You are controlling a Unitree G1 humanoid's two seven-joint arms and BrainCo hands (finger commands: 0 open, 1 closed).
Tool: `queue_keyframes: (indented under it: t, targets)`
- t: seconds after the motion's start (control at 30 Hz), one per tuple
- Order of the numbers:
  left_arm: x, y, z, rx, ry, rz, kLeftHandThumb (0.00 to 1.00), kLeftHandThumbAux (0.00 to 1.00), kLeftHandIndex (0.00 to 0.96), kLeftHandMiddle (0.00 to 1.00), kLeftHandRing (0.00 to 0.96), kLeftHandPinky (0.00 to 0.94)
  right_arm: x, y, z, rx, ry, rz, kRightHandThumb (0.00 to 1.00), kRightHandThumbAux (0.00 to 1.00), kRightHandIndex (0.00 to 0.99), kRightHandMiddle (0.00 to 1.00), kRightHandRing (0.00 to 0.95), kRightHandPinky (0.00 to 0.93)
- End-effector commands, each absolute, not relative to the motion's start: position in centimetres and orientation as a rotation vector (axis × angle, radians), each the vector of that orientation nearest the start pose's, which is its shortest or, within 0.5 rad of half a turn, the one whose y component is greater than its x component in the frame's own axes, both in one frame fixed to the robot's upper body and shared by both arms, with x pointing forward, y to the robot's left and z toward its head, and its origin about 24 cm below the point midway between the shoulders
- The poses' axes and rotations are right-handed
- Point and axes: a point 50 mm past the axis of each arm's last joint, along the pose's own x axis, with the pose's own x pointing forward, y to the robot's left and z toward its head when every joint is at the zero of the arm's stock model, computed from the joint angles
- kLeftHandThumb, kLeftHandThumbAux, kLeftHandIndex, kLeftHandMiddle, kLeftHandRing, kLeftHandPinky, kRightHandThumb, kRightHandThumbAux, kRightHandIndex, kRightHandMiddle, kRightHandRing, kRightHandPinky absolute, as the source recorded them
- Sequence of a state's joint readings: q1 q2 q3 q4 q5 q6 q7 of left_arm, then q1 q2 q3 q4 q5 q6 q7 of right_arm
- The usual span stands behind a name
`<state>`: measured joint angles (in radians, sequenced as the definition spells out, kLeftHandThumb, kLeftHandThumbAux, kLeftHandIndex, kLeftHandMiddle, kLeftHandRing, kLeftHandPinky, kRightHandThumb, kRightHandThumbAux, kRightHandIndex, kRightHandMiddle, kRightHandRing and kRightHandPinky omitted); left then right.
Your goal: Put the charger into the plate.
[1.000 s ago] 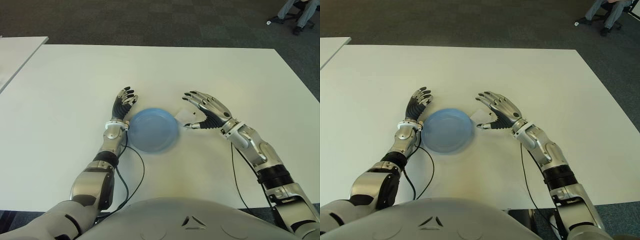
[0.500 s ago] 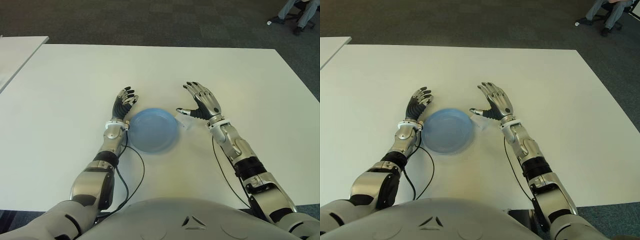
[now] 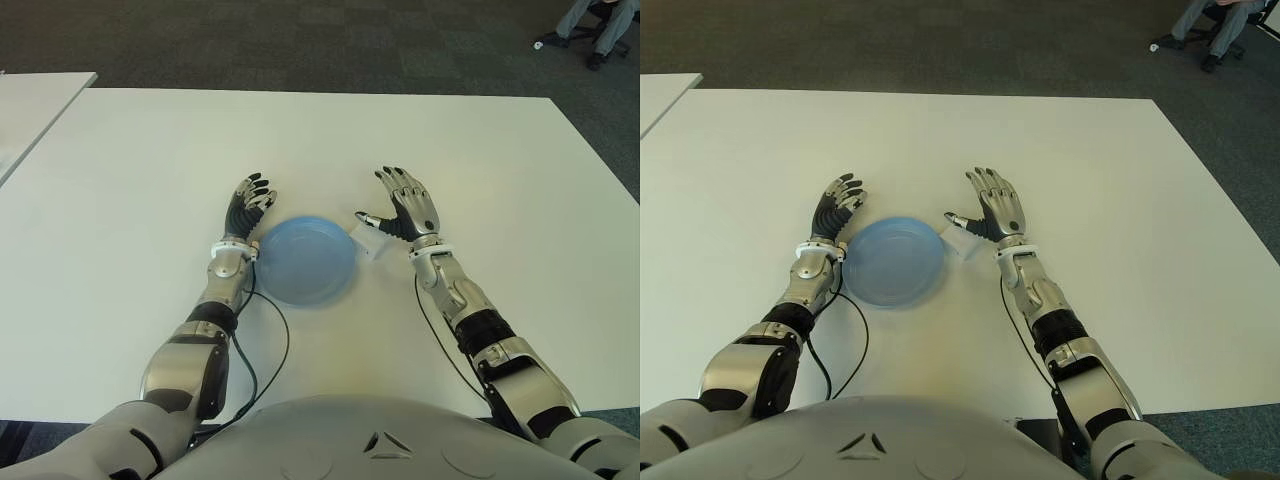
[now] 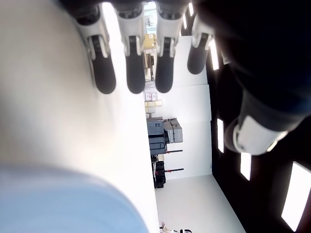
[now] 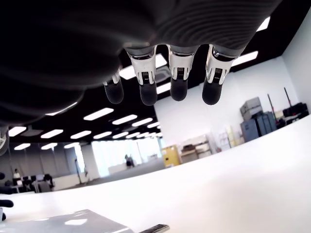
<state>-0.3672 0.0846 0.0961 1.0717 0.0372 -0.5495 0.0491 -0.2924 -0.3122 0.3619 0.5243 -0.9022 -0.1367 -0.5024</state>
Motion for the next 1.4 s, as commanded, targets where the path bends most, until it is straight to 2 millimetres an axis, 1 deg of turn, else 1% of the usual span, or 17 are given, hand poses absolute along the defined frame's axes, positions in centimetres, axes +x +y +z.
queue_keyframes:
  t: [0.03, 0.17, 0.4, 0.6, 0.7, 0.97, 1.13, 1.27, 1.4]
  targets:
    - [24.8, 17.6, -8.1, 0.099, 0.383, 0.057, 0.000, 0.621, 0.162, 0.227, 0.236, 0.261, 28.0, -14.4, 0.9, -1.243, -0.241, 0.032, 0.358, 0.240, 0.000, 0.000, 0.000, 0.000]
    - [24.8, 17.7, -8.1, 0.102, 0.382, 0.055, 0.000, 0.620, 0.166, 0.232, 0.242, 0.269, 27.5, -14.3, 1.0, -1.234, -0.211, 0.024, 0.359, 0.234, 0.000, 0.000, 0.000, 0.000]
    - [24.9, 17.7, -8.0, 0.106, 0.379, 0.052, 0.000, 0.615, 0.166, 0.231, 0.238, 0.249, 26.5, -14.1, 1.1, -1.216, -0.179, 0.021, 0.341, 0.234, 0.000, 0.000, 0.000, 0.000]
    - [24.9, 17.7, -8.0, 0.104, 0.375, 0.049, 0.000, 0.621, 0.163, 0.228, 0.233, 0.252, 25.2, -14.1, 1.5, -1.211, -0.175, 0.025, 0.322, 0.243, 0.000, 0.000, 0.000, 0.000]
    - [24.8, 17.7, -8.0, 0.102, 0.373, 0.049, 0.000, 0.622, 0.161, 0.227, 0.234, 0.254, 24.4, -14.2, 2.0, -1.211, -0.173, 0.029, 0.286, 0.253, 0.000, 0.000, 0.000, 0.000]
    - [24.9, 17.8, -8.0, 0.100, 0.376, 0.042, 0.000, 0.619, 0.160, 0.227, 0.234, 0.252, 23.1, -14.4, 2.3, -1.207, -0.144, 0.056, 0.220, 0.263, 0.000, 0.000, 0.000, 0.009]
    - [24.9, 17.9, -7.9, 0.102, 0.375, 0.041, 0.000, 0.624, 0.164, 0.230, 0.238, 0.260, 22.4, -14.7, 2.5, -1.204, -0.124, 0.063, 0.210, 0.266, 0.000, 0.000, 0.000, 0.007]
    - [25.0, 17.9, -7.9, 0.108, 0.375, 0.040, 0.000, 0.636, 0.170, 0.235, 0.245, 0.271, 21.5, -15.0, 2.6, -1.201, -0.108, 0.070, 0.216, 0.272, 0.000, 0.000, 0.000, 0.001]
    - [25.0, 18.0, -7.9, 0.118, 0.379, 0.040, 0.000, 0.633, 0.171, 0.236, 0.248, 0.270, 21.0, -15.1, 2.6, -1.195, -0.098, 0.078, 0.223, 0.275, 0.000, 0.000, 0.000, 0.001]
